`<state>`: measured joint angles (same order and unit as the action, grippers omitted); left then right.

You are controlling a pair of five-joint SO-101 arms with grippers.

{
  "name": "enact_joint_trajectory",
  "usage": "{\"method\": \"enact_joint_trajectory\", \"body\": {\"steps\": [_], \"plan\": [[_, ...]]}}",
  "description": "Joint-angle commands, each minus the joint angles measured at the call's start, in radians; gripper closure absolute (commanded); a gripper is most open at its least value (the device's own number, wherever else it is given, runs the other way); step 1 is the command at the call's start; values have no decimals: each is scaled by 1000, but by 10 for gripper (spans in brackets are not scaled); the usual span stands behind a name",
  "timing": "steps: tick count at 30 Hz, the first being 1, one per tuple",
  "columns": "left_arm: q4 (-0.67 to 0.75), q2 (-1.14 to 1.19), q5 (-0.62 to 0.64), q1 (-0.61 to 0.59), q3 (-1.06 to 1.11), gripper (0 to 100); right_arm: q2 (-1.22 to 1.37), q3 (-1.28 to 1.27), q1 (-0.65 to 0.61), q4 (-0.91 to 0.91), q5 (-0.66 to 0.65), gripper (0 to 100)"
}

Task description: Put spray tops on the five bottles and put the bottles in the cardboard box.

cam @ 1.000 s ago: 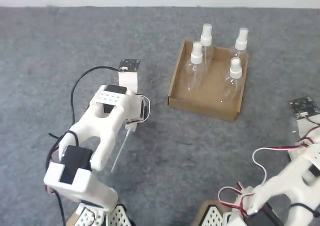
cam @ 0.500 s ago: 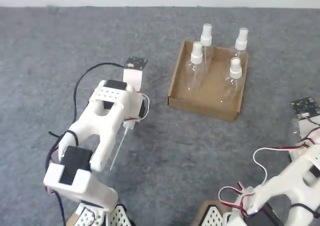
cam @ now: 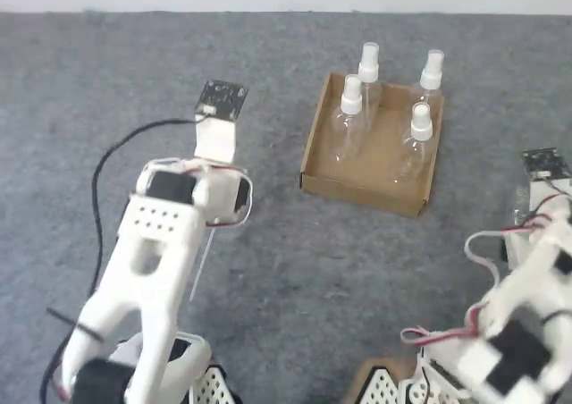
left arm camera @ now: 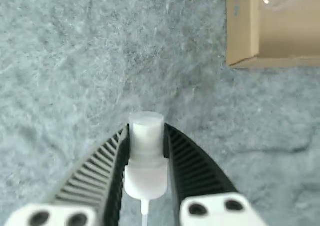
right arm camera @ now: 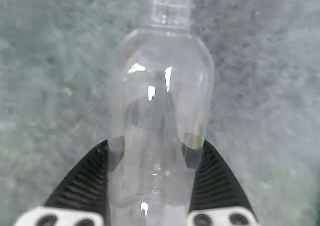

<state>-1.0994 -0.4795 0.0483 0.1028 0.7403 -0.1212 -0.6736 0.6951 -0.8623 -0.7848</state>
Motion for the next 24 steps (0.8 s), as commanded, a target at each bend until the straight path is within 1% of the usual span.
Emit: {"method": "enact_joint_trajectory", "body": {"steps": [1,4,7,10,15,20,24], "plan": [[81,-124,-12,-2,85,987,125,147,-13,21,20,937],[164,-167,-14,-3,185,987,191,196,-12,21,20,858],[176,-186,-15,-3,231,987,203,224,-19,-16,23,807],[176,-187,-15,0,239,987,202,287,-50,-101,26,773],[178,-189,-15,-3,246,987,214,505,-71,-294,60,716],[201,-187,-15,0,266,987,260,687,-85,-398,44,730],[224,-187,-15,-3,275,987,397,809,-101,-483,35,738]]}}
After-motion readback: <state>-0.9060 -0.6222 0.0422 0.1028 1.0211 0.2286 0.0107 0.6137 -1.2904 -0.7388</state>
